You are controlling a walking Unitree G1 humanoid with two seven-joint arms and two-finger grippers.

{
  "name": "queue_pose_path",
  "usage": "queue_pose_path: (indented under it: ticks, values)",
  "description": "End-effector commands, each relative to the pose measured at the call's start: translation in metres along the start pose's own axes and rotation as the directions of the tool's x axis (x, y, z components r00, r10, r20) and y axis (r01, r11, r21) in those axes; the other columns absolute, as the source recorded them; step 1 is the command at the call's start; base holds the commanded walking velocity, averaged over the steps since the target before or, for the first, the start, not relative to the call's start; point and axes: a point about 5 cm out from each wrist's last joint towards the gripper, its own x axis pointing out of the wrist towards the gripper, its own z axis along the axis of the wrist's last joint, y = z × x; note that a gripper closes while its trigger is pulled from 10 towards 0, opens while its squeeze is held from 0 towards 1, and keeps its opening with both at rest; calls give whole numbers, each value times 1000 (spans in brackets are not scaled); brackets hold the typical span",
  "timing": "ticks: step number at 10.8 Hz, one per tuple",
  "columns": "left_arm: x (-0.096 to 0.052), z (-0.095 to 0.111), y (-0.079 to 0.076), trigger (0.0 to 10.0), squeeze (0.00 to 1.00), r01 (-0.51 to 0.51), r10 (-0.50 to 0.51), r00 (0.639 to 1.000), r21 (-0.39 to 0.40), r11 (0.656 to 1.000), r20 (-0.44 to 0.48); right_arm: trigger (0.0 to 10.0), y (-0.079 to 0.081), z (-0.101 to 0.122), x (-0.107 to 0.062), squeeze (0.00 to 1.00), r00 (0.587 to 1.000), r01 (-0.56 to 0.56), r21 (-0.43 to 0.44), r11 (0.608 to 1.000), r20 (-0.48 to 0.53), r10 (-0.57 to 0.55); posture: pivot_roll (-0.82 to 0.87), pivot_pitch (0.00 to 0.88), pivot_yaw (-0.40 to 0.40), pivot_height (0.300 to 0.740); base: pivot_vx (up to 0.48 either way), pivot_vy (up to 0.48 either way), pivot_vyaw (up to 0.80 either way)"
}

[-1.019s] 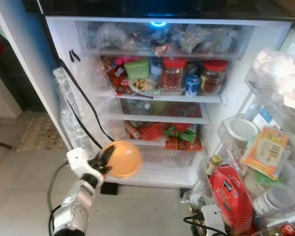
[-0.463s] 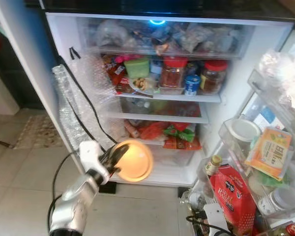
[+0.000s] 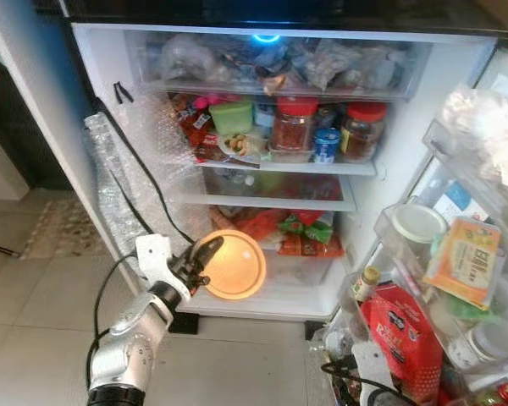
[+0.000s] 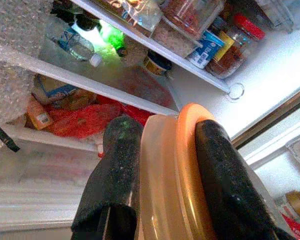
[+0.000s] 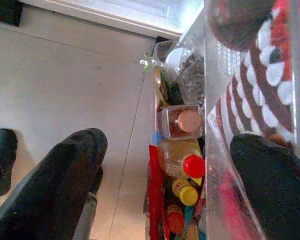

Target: Restocking fridge

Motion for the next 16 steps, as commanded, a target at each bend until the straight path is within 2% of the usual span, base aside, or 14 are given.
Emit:
queue_pose_path:
  ticks: [1, 3, 6, 11, 16]
  values:
    - [0, 6, -4, 10000, 0, 7, -7, 1000, -12, 1000, 26, 10000, -4, -2, -1, 0, 1000, 14, 8, 1000, -2, -14, 44, 0, -38, 740, 0, 0, 0]
    - [-3, 8, -6, 10000, 0, 6, -6, 1000, -28, 1000, 27, 10000, -1, -5, -1, 0, 1000, 7, 29, 1000, -3, -7, 42, 0, -29, 740, 0, 0, 0]
    - [-12, 8, -11, 10000, 0, -6, 7, 1000, -33, 999, 29, 10000, 0, -16, -2, 0, 999, 12, 2, 1000, -33, -12, 52, 0, -45, 740, 0, 0, 0]
    - [-7, 10, -15, 10000, 0, 7, -6, 1000, -42, 999, 12, 10000, -1, -23, -4, 0, 997, 68, -18, 998, -43, -68, 22, 0, -14, 740, 0, 0, 0]
    - [-9, 6, -16, 10000, 0, -2, 2, 1000, -45, 999, -7, 10000, 3, -28, -5, 0, 998, 41, 2, 999, -55, -41, 19, 0, -2, 740, 0, 0, 0]
